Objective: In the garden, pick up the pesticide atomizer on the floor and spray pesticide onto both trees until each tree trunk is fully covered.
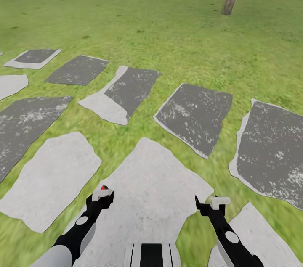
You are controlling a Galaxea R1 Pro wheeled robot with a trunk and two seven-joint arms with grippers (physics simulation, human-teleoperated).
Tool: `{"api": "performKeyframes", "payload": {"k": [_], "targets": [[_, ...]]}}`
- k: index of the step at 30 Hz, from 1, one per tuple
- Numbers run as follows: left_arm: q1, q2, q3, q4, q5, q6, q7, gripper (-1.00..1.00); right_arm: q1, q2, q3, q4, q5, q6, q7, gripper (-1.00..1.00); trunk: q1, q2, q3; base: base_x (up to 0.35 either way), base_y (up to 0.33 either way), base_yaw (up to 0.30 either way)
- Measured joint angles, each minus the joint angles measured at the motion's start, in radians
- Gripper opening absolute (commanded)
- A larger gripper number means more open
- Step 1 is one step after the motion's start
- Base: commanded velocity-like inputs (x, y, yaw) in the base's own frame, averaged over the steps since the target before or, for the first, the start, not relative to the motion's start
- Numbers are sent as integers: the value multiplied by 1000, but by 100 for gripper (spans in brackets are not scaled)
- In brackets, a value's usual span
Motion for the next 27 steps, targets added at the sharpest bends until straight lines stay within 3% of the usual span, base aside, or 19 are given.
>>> {"api": "performKeyframes", "payload": {"k": [8, 27], "targets": [[0, 0, 0, 1, 0, -1, 0, 100, 0, 0, 0, 0, 0, 0, 0, 100, 3, -2, -35, 0, 0, 0], [-1, 0, 0, 1, 0, -3, 1, 100, 0, 0, 0, 0, 0, 0, 0, 100, 3, -2, -40, 38, 7, 0]]}}
